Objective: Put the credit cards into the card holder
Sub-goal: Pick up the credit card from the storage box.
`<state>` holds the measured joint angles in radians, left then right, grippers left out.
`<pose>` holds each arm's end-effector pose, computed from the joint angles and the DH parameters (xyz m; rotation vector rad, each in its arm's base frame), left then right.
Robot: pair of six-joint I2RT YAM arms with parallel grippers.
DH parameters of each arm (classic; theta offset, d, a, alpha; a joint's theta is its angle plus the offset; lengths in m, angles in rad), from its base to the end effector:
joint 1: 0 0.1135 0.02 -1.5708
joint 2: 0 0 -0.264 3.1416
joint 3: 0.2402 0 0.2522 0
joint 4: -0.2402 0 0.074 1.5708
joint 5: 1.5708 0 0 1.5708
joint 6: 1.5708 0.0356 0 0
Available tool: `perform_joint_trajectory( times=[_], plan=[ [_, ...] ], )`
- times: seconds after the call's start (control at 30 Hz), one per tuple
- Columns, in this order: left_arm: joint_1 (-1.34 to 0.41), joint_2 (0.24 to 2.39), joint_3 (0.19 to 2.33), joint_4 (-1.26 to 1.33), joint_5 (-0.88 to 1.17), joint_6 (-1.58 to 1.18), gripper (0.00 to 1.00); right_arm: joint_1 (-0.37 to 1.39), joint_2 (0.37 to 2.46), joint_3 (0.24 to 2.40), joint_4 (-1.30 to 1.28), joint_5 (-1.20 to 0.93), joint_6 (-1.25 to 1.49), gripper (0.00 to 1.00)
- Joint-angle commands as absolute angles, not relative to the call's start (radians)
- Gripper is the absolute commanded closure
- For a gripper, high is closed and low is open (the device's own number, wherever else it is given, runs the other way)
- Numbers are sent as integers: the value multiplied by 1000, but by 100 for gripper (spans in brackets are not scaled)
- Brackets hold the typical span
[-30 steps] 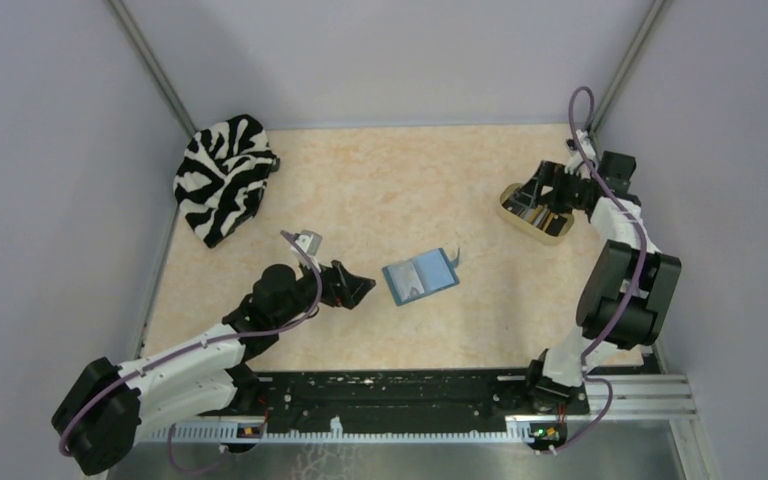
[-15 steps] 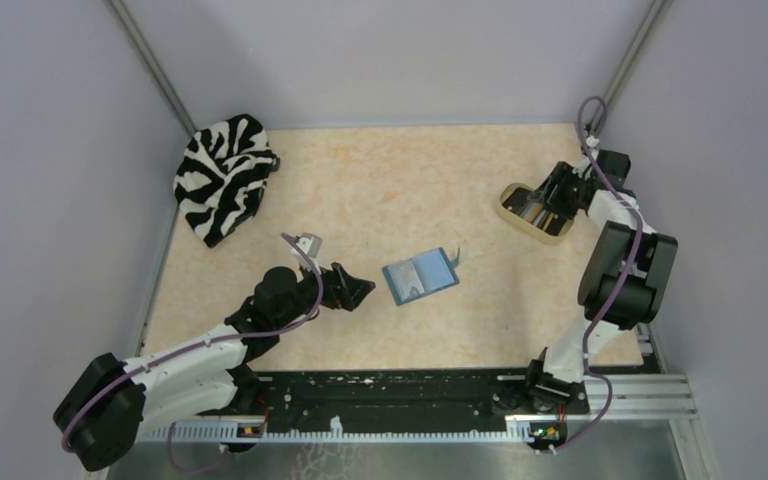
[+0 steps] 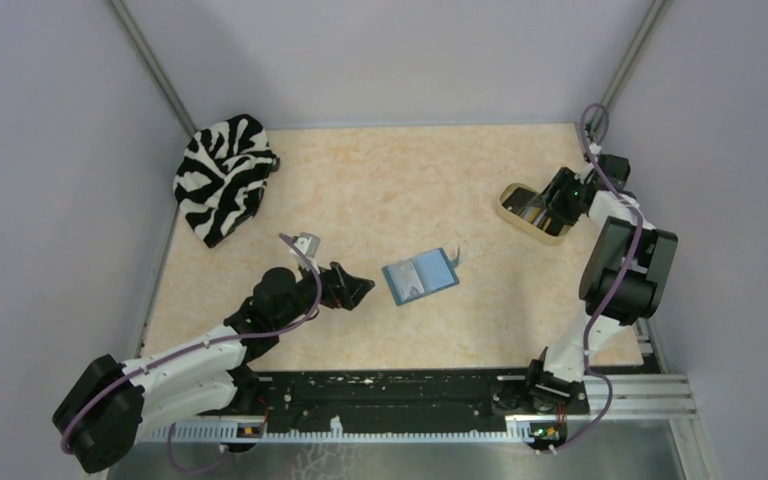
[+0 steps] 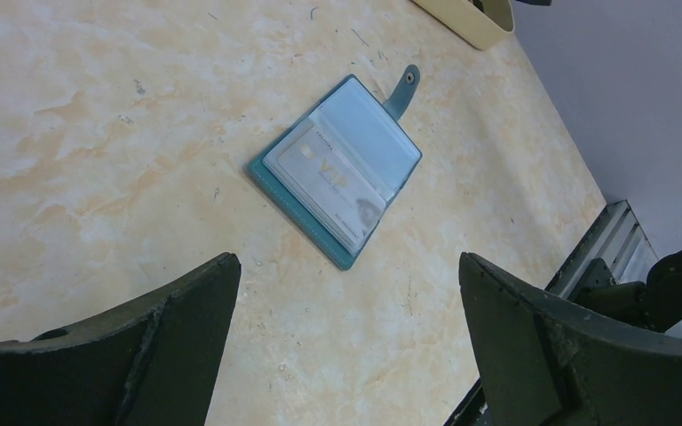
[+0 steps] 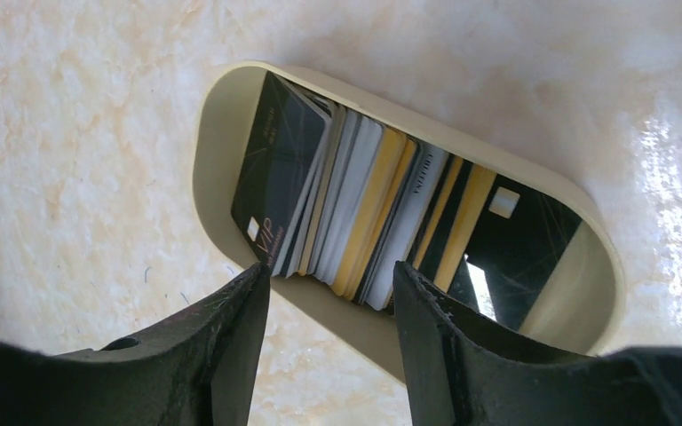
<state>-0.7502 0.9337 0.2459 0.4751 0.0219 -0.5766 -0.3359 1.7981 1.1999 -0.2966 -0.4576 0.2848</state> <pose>0.1439 -0.1352 0.1934 0.1805 1.8819 -0.9559 0.3658 -0.1111 0.1997 0.5471 2.3504 0.5383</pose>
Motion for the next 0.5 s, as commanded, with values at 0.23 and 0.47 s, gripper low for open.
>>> perform_joint_trajectory(
  times=[0.23,0.47],
  plan=[
    [-747,947,234,525,22,-590,2,-375,1786,1183,-288,-427,259,36],
    [-747,952,239,525,25,-590,2,-374,1837,1206,-285,-418,252,33]
  ],
)
